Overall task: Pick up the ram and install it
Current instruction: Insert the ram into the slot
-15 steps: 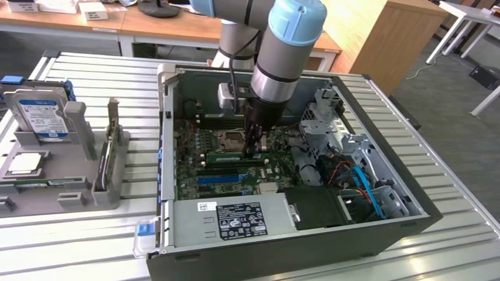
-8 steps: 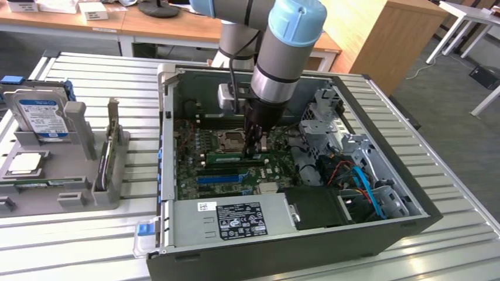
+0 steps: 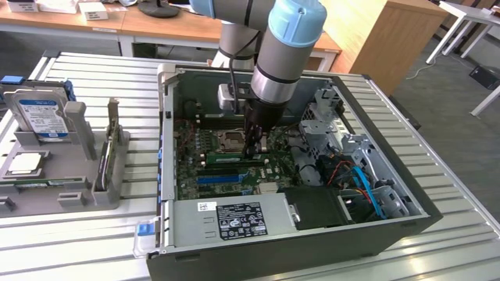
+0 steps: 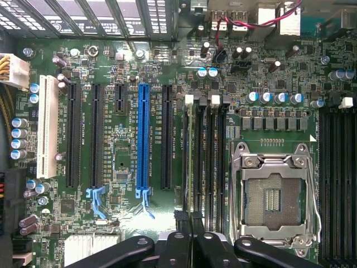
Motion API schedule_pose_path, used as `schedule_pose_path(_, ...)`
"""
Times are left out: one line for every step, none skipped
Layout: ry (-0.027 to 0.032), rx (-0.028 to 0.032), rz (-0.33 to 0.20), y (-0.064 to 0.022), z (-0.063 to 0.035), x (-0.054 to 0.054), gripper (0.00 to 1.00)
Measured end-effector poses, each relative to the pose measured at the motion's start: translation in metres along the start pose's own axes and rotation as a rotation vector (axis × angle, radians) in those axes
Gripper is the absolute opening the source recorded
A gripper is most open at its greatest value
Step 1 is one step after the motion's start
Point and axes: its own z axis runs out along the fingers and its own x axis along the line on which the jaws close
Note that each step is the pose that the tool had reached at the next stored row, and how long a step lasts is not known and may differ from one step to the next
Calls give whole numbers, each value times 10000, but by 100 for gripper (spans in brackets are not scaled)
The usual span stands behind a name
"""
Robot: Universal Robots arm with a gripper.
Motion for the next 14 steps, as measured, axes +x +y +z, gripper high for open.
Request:
schedule_pose_path(0,0,0,0,0,0,12)
schedule_pose_path(0,0,0,0,0,0,12)
schedule_pose_path(-1,1,0,0,2,0,12)
schedule_pose_path(0,1,0,0,3,0,12)
schedule_pose_path(-1,1,0,0,5,0,12)
schedule_pose_path(0,0,0,0,6,0,12)
schedule_pose_path(1,0,0,0,7,0,12)
schedule_pose_path(1,0,0,0,7,0,12)
schedule_pose_path(1,0,0,0,7,0,12)
schedule_pose_path(0,0,-1,-1,9,0,12)
schedule_pose_path(-3,1,0,-1,12,0,12)
schedule_pose_path(-3,1,0,-1,16,0,12)
schedule_pose_path(-1,0,0,-1,19,0,12)
schedule_pose_path(-1,1,0,-1,23,0,12)
